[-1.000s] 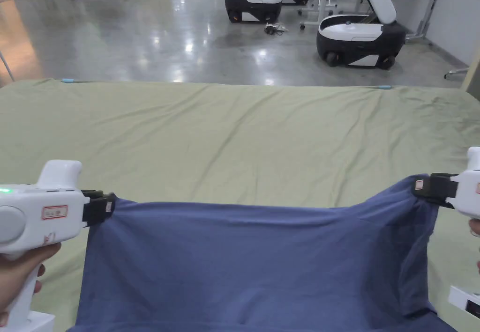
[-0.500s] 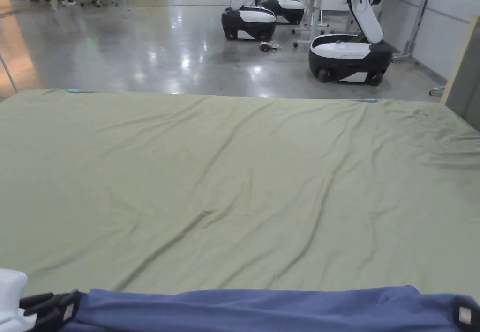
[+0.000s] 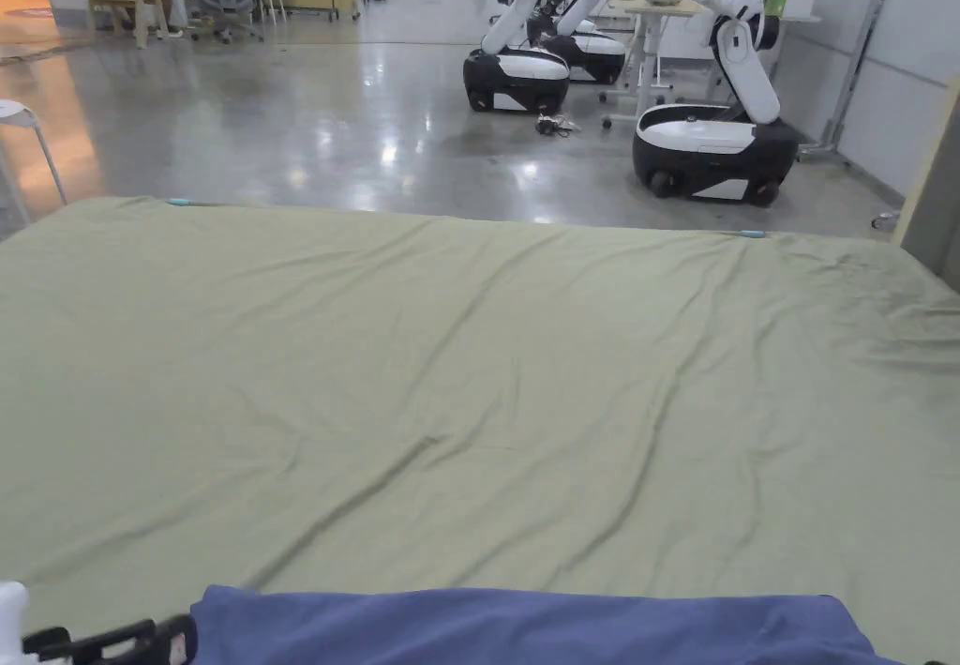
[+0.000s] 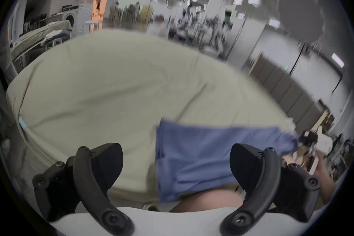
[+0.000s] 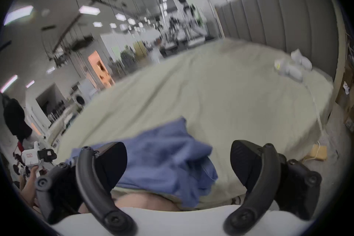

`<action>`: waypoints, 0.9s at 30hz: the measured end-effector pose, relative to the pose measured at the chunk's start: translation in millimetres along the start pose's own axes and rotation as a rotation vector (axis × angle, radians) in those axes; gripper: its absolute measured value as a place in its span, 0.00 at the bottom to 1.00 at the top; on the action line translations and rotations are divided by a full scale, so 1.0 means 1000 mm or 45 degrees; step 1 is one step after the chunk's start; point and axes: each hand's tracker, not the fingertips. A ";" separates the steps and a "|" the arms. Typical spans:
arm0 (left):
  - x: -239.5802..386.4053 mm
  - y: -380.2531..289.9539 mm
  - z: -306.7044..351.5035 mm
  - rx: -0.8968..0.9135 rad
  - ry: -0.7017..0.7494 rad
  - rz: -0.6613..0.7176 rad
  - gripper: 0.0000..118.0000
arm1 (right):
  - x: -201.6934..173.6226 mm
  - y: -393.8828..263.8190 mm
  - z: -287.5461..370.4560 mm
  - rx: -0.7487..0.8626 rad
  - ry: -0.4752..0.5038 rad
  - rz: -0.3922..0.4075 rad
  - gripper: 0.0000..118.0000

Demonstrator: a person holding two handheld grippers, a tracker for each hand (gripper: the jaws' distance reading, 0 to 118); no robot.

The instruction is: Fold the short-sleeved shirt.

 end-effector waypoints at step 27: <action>-0.087 0.001 -0.080 -0.671 -0.396 0.365 0.96 | -0.106 0.025 0.069 0.442 -0.004 0.449 0.00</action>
